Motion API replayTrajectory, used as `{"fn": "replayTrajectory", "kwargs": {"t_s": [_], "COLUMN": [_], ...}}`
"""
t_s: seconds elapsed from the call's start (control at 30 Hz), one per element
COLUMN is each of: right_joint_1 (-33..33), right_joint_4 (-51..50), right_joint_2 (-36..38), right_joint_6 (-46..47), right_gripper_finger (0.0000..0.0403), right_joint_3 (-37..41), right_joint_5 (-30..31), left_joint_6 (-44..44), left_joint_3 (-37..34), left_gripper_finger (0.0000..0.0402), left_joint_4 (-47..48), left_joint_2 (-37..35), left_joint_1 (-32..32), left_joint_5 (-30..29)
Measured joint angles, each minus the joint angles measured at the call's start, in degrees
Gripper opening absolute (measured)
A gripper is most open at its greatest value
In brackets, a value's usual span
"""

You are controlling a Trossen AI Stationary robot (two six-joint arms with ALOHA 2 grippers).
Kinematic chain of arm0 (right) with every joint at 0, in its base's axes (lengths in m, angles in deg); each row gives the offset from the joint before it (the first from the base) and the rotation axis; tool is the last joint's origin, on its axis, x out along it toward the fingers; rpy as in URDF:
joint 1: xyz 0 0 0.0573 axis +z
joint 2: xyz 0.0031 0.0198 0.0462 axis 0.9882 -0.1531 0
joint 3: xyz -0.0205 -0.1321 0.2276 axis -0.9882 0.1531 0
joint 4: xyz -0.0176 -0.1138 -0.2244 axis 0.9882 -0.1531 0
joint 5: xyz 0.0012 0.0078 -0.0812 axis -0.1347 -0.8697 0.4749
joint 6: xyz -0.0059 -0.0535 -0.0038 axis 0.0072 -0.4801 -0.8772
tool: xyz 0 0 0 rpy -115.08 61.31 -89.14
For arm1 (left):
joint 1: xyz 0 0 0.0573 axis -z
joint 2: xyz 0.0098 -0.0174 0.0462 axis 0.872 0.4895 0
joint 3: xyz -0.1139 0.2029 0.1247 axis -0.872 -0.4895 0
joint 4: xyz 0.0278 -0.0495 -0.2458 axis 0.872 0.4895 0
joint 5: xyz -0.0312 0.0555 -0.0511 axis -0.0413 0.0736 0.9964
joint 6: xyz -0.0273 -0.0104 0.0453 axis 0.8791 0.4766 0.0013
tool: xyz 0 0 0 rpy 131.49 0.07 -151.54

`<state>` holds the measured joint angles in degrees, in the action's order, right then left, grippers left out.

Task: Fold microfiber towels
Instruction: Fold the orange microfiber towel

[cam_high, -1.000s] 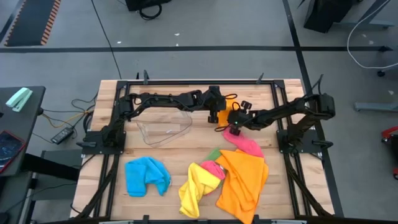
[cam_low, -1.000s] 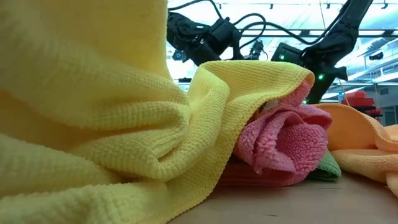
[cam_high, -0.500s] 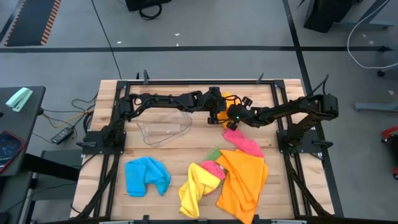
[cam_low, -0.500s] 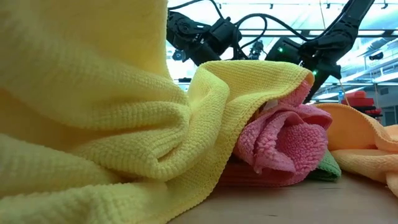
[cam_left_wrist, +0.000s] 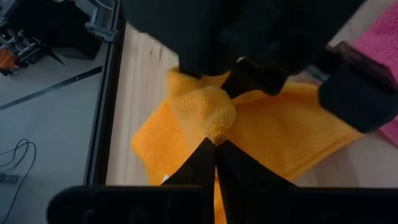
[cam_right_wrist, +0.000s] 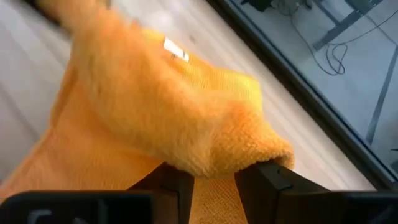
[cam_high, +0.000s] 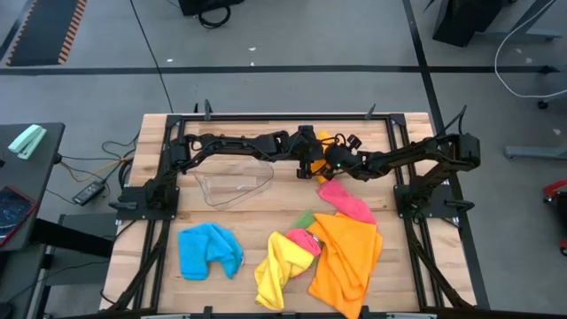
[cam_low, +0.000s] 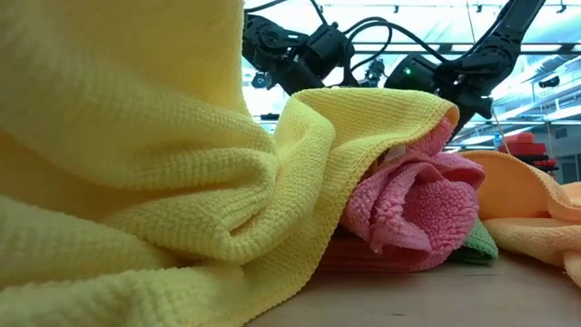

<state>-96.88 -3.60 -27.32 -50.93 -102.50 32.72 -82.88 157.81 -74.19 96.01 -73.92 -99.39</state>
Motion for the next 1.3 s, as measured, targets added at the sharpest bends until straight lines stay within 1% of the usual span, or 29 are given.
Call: {"fn": "replayTrajectory", "kwargs": {"t_s": [0.1,0.2,0.27,0.37,0.47,0.63,0.8,0.93,1.03,1.1,1.2,1.23,1.3], "right_joint_1": [0.0,0.0,0.3,0.5,0.5,0.5,0.0,-1.0,-1.9,-2.1,-2.2,-2.2,-2.3], "right_joint_4": [0.2,0.2,0.2,-0.3,-3.1,-12.2,-19.4,-25.8,-27.7,-27.8,-27.8,-27.8,-27.6], "right_joint_2": [0.0,0.0,0.0,0.9,3.3,10.1,16.7,20.6,21.9,21.8,21.1,20.8,20.2], "right_joint_6": [0.5,0.5,-0.3,-1.7,-2.4,-2.1,-2.5,-4.0,-3.8,-3.2,-2.4,-2.1,-1.1], "right_gripper_finger": [0.0065,0.0021,0.0008,0.0006,0.0004,0.0003,0.0002,0.0002,0.0003,0.0006,0.0011,0.0011,0.0012], "right_joint_3": [0.0,0.0,0.0,0.0,0.0,0.0,0.0,0.0,0.0,0.0,0.0,0.0,0.0], "right_joint_5": [0.7,0.8,0.8,0.7,-0.6,-3.3,-6.1,-10.5,-14.6,-16.1,-16.4,-16.4,-16.5], "left_joint_6": [0.4,0.4,0.4,0.3,0.3,0.4,0.3,0.3,0.3,0.3,0.4,0.4,1.0], "left_joint_3": [0.0,0.0,0.0,0.0,0.0,0.0,0.1,0.1,0.1,0.1,-0.1,-0.1,-0.6], "left_gripper_finger": [0.003,0.0027,0.002,0.0012,0.0015,0.003,0.0022,0.0008,0.0008,0.0016,0.0041,0.0051,0.0076], "left_joint_4": [0.3,0.5,0.8,1.2,1.3,1.8,2.2,2.2,2.2,2.9,5.5,5.2,4.8], "left_joint_2": [0.0,0.0,0.0,0.0,0.0,0.0,0.0,0.0,0.0,0.0,0.1,0.6,1.4], "left_joint_1": [0.0,0.0,0.0,-0.1,-0.3,-0.9,-0.7,-0.7,-0.7,-0.7,-0.7,-0.5,0.0], "left_joint_5": [0.0,0.0,0.0,0.0,0.0,0.0,0.0,0.0,0.0,1.9,9.9,11.3,11.7]}}
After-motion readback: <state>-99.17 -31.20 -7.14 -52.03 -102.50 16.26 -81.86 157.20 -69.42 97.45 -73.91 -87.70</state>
